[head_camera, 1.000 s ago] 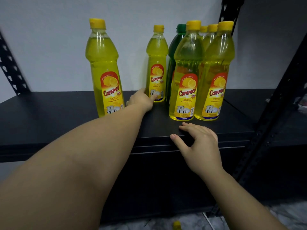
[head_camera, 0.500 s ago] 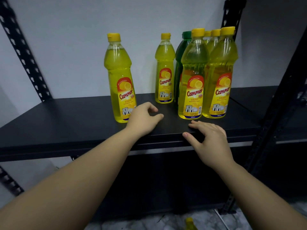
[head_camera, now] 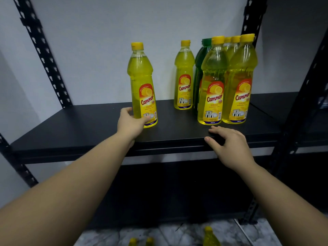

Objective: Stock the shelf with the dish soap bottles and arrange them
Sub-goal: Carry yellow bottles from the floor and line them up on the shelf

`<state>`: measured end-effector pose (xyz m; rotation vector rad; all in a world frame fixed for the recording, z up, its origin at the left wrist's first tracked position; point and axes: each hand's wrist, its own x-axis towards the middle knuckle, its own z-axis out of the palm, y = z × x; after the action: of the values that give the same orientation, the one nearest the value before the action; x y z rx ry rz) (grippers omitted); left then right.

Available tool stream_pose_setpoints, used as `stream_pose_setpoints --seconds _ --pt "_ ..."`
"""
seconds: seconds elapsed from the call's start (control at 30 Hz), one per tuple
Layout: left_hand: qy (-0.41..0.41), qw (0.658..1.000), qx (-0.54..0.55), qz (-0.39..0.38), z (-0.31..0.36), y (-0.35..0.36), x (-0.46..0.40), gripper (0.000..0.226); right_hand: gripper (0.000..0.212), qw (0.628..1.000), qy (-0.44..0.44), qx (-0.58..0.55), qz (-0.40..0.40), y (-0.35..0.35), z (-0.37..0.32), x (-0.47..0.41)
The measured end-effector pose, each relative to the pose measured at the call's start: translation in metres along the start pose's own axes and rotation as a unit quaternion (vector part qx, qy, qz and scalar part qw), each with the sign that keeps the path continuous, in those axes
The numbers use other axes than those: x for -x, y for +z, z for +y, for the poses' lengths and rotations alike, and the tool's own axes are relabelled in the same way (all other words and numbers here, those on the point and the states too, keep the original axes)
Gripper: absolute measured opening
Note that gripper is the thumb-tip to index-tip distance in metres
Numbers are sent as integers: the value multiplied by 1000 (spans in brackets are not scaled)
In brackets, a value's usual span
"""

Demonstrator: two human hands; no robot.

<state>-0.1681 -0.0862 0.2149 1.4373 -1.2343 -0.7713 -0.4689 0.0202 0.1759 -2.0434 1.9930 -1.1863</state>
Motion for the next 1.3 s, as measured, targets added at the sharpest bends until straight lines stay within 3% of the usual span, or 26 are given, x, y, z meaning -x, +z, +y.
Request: stream_pose_setpoints --seconds 0.23,0.83,1.17,1.3 --pt "29 999 -39 7 1 14 -9 77 46 1000 9 -17 -1 1 3 -2" --pt "140 971 -169 -91 27 121 -31 67 44 1000 -8 -1 16 6 10 -5" --pt "165 961 -194 -108 30 136 -40 60 44 1000 -12 5 18 8 11 -6" --pt "162 951 -220 -148 32 132 -41 64 44 1000 -14 3 16 8 11 -6"
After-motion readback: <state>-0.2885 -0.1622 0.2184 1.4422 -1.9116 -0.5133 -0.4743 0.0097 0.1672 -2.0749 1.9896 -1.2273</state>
